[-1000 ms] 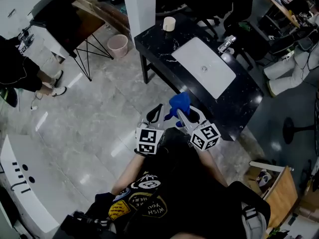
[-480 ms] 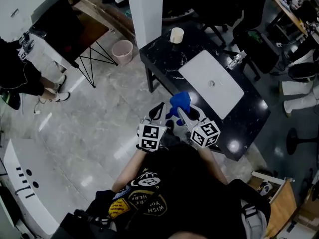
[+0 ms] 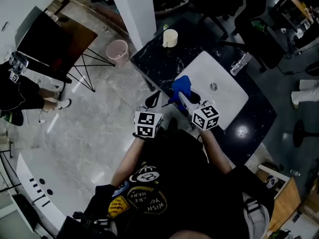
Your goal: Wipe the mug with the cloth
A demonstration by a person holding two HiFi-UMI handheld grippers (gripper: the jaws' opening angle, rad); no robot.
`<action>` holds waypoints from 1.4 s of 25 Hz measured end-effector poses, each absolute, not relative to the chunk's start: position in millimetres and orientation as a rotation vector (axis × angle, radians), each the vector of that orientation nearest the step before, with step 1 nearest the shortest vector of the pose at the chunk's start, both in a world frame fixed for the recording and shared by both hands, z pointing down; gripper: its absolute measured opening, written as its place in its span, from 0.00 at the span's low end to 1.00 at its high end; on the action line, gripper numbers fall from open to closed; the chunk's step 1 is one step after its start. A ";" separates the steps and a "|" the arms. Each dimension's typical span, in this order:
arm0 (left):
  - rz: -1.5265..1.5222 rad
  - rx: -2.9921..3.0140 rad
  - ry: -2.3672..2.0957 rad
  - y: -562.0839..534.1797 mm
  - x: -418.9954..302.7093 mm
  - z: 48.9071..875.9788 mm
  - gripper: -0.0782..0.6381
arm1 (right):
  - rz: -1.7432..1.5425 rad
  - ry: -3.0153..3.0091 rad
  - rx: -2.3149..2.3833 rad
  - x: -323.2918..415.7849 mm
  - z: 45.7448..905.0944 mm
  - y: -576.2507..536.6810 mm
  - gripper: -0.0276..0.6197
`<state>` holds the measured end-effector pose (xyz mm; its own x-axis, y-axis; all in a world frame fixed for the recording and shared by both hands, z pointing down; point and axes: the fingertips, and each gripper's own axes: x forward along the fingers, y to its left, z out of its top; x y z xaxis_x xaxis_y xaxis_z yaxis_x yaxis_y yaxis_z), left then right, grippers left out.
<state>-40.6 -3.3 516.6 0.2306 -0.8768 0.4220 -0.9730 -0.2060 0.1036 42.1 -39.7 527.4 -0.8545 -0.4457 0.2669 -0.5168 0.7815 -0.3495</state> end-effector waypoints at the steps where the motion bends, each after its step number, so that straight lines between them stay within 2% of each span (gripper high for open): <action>1: 0.363 2.145 -1.711 -14.8 -47.5 518.2 0.12 | 0.623 -2.792 0.771 38.5 532.2 -53.5 0.19; 4: 0.302 2.117 -1.683 -50.3 -68.1 523.6 0.12 | 0.602 -2.758 0.806 25.0 548.5 -94.0 0.19; 10: 0.380 2.202 -1.658 -169.0 -129.8 548.5 0.12 | 0.632 -2.636 0.917 -14.4 613.7 -198.6 0.19; 18: 0.442 2.322 -1.485 -336.9 -165.7 582.3 0.12 | 0.510 -2.527 1.088 -39.4 601.5 -301.0 0.19; 21: 0.484 2.361 -1.422 -380.5 -158.6 595.4 0.12 | 0.502 -2.480 1.111 -38.7 601.0 -315.6 0.19; 31: 0.463 2.319 -1.266 -388.7 -128.3 634.5 0.11 | 0.482 -2.333 0.784 -62.2 680.9 -304.7 0.18; 35: 0.486 2.312 -1.266 -379.6 -126.2 643.7 0.12 | 0.415 -2.388 0.837 -52.5 646.9 -324.3 0.18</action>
